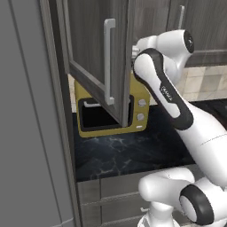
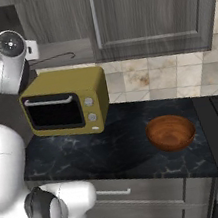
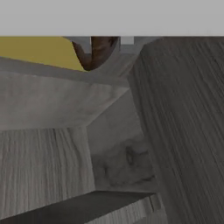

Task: Open the cabinet and move the ladle to the pot. Then close the cabinet.

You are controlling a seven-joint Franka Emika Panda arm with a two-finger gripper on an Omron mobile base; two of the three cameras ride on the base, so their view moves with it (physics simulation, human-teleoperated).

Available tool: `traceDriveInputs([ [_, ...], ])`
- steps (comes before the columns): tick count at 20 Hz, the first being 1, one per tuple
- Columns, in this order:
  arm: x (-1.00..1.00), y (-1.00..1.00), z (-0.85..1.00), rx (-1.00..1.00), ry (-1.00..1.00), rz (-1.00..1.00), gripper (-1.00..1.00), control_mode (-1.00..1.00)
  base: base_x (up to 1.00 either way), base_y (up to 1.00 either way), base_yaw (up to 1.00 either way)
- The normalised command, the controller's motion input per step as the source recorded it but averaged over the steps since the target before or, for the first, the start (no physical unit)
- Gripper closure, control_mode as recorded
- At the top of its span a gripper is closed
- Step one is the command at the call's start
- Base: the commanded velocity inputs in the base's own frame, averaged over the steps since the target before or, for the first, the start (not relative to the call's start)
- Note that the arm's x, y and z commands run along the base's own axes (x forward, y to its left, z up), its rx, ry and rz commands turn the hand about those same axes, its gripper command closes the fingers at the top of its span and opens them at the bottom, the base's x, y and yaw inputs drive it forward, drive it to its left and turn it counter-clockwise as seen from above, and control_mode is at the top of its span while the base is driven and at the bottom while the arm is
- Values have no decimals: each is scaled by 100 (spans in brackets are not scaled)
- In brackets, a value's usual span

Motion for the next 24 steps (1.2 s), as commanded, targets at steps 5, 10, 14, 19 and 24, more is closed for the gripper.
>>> traceDriveInputs([
  [5, -88, -2, 13, -6, 0, -7, 100, -100, 0, 0, 0],
  [10, -66, -10, 3, -12, 1, -20, 100, -100, 0, 0, 0],
  [14, -41, -58, 0, -17, 0, -17, 100, -100, 0, 0, 0],
  [19, -17, -99, 0, -7, 0, -2, 100, -100, 0, 0, 0],
  [24, -38, -80, -1, 0, 0, 0, 100, -100, 0, 0, 0],
])
